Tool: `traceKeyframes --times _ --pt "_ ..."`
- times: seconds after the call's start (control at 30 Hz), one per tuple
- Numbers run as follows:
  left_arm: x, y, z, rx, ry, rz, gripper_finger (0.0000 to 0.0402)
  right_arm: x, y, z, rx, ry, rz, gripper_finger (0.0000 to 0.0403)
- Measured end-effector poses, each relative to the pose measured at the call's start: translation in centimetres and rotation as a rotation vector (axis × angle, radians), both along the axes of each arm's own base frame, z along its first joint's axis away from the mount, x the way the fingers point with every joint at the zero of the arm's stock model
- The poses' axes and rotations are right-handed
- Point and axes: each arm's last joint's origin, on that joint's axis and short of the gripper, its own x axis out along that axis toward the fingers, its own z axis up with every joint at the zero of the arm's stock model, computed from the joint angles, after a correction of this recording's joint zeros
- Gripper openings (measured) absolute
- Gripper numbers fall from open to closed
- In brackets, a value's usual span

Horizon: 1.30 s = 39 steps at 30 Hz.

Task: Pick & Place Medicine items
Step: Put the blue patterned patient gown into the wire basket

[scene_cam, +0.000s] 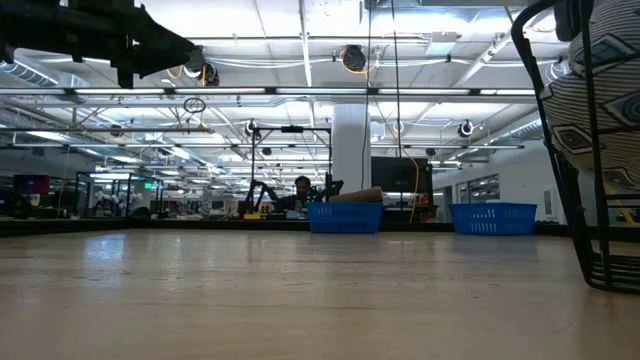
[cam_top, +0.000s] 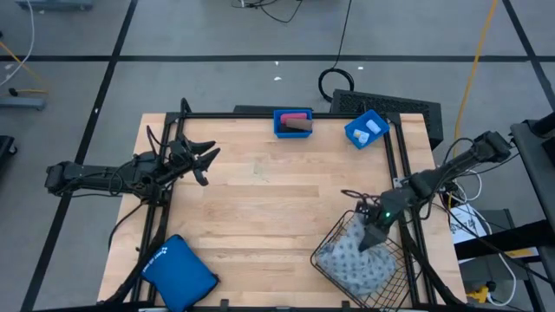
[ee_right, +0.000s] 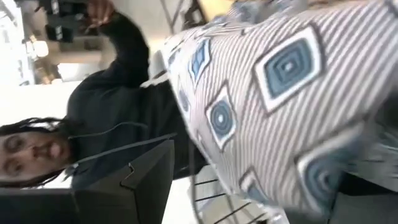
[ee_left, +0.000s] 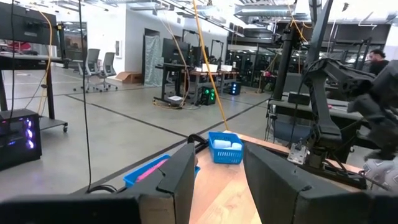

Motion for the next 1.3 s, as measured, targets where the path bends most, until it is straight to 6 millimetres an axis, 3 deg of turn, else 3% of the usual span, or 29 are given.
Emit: traceKeyframes --times 0.2,0.43,0.6,0.73,0.83,1.3 --pt "0.0 0.0 -0.1 0.0 0.014 0.0 0.0145 -0.9 -2.0 0.1 -0.088 -0.025 -0.061 0.024" --pt "0.0 0.0 -0.2 -0.001 0.019 0.0 0.0145 -1.5 -3.9 1.2 -0.164 -0.2 -0.106 0.024" --pt "0.0 0.0 -0.2 -0.001 0.019 0.0 0.0145 -1.4 -4.5 3.4 -0.324 -0.587 -0.148 0.024" --pt "0.0 0.0 -0.2 -0.001 0.019 0.0 0.0145 -0.8 -3.6 5.8 -0.474 -1.027 -0.107 0.024" --pt "0.0 0.0 -0.2 -0.001 0.019 0.0 0.0145 -0.1 -2.7 6.4 -0.556 -1.206 -0.07 0.024" --pt "0.0 0.0 -0.3 0.001 0.031 0.001 0.0145 3.0 -1.1 3.0 -0.585 -1.02 0.079 0.024"
